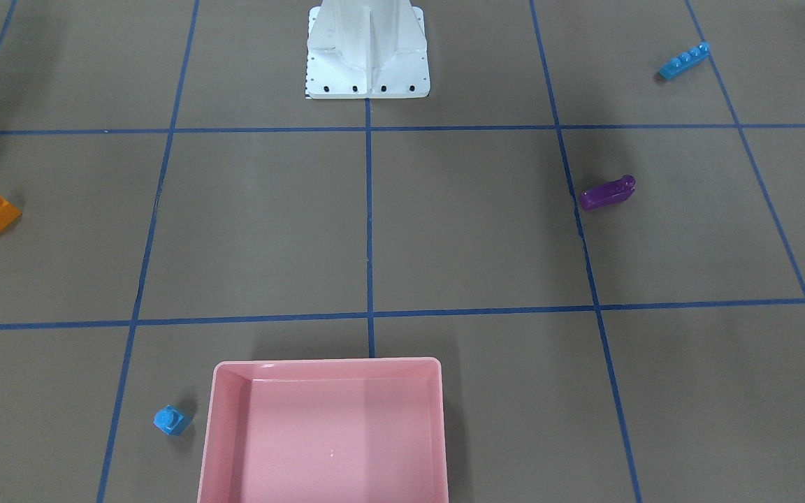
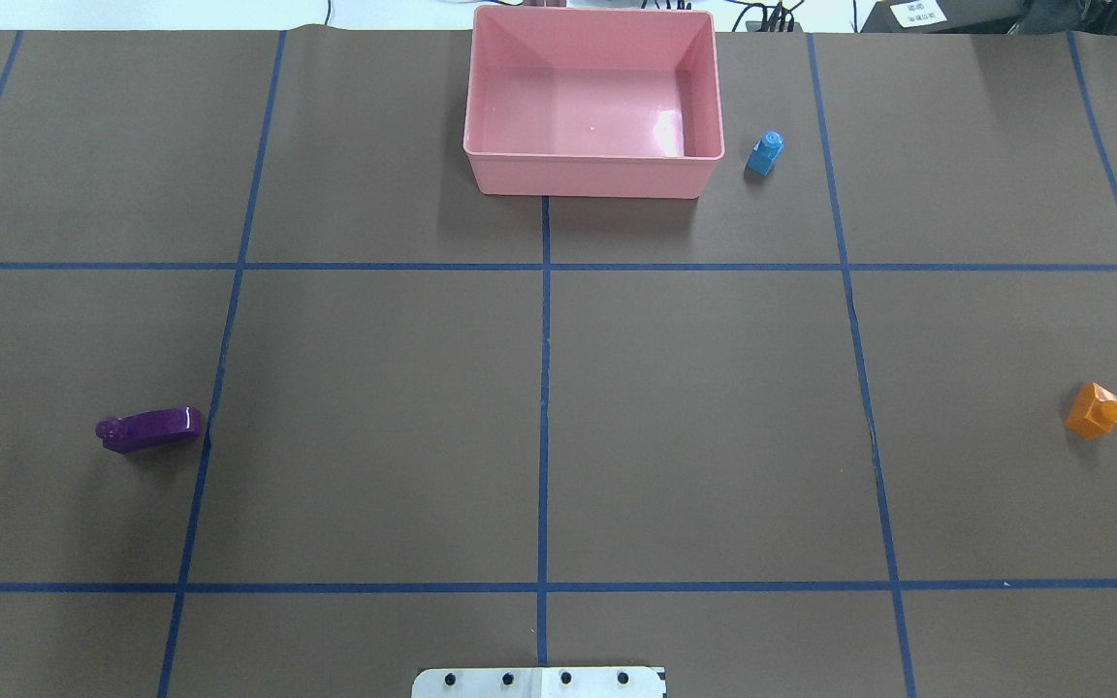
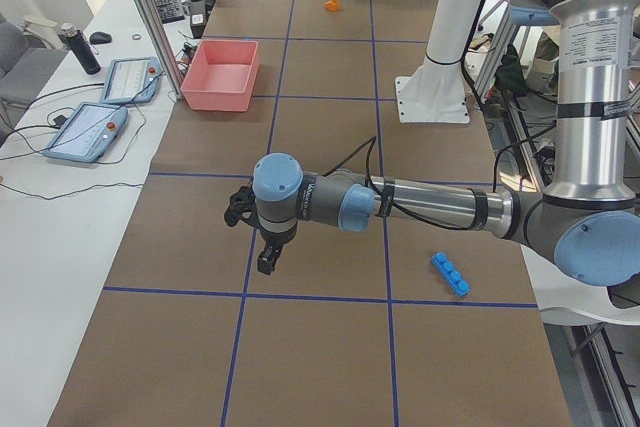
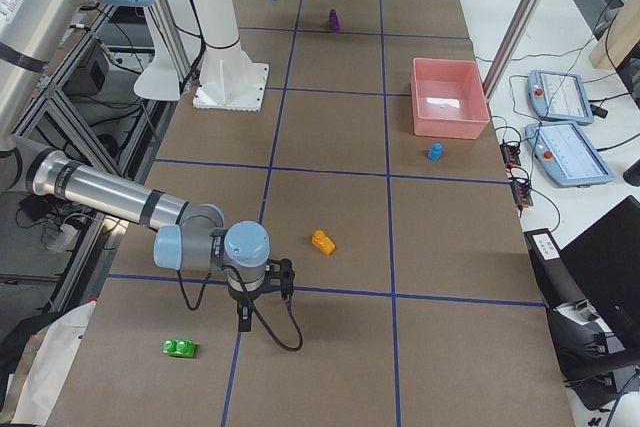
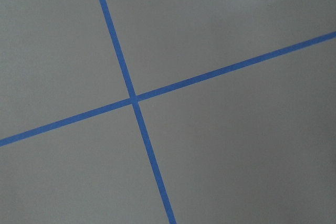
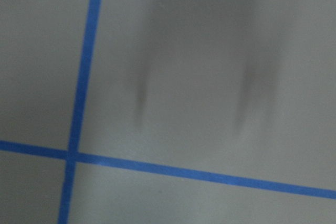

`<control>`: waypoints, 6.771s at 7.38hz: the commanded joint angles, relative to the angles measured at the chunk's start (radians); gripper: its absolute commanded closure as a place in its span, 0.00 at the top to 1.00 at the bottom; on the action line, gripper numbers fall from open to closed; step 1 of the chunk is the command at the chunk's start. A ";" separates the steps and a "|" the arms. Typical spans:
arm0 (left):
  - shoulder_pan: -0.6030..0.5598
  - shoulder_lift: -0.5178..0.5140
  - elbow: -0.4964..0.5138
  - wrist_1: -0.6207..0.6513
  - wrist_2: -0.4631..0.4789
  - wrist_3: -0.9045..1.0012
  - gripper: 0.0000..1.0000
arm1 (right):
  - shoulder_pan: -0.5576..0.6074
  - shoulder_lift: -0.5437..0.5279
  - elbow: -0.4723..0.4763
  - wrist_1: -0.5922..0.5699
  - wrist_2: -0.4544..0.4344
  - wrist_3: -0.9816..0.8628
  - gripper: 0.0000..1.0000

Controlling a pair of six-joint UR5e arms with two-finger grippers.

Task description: Put all blocks into box

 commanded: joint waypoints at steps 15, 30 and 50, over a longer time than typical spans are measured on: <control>0.070 0.229 -0.036 -0.207 -0.200 -0.105 1.00 | 0.005 0.193 -0.024 -0.061 0.183 0.230 0.00; 1.155 0.542 -0.312 -0.287 0.356 -0.265 0.95 | -0.496 1.659 -0.869 0.107 -0.166 1.290 0.00; 0.704 -0.219 -0.317 0.222 0.261 -0.428 0.00 | -0.246 0.732 -0.325 0.100 0.097 0.870 1.00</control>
